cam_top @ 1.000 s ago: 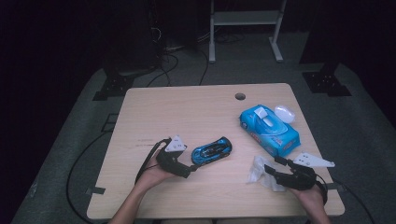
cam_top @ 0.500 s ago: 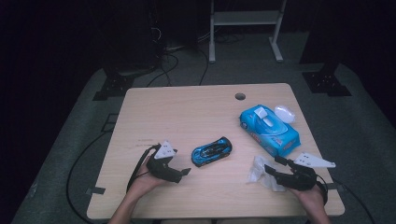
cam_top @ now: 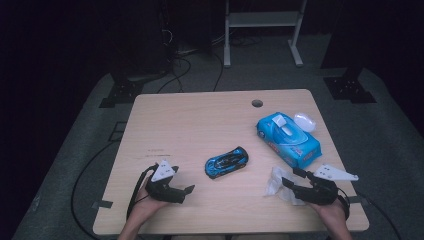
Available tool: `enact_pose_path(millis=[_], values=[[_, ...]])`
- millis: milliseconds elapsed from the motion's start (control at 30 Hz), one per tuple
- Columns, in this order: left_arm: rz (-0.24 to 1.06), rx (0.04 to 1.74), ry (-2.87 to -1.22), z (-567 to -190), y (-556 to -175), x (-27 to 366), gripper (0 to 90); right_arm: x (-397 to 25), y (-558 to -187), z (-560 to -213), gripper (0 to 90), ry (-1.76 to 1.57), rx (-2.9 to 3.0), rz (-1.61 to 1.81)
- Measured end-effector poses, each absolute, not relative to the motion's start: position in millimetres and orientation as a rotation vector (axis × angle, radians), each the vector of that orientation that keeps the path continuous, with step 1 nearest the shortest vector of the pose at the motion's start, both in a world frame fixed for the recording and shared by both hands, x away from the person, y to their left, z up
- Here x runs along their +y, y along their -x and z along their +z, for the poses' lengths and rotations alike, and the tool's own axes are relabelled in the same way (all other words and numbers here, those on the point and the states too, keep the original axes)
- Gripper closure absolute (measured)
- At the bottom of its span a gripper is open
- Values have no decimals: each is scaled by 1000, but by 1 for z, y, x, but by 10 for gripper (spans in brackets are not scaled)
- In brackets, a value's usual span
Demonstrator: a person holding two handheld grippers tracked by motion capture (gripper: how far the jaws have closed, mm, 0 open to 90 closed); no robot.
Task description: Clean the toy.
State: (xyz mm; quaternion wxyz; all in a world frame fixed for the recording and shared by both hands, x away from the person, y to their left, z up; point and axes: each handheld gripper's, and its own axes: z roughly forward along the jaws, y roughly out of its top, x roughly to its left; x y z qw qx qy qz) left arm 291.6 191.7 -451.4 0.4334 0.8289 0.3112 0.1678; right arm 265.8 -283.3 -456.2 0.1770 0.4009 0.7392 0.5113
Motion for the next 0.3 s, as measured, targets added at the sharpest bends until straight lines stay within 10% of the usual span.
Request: enact_pose_path(millis=[300], values=[[485,819,-2014,-453,-293,202,100,-285,-263,-455,365,-1119,2055,1444]])
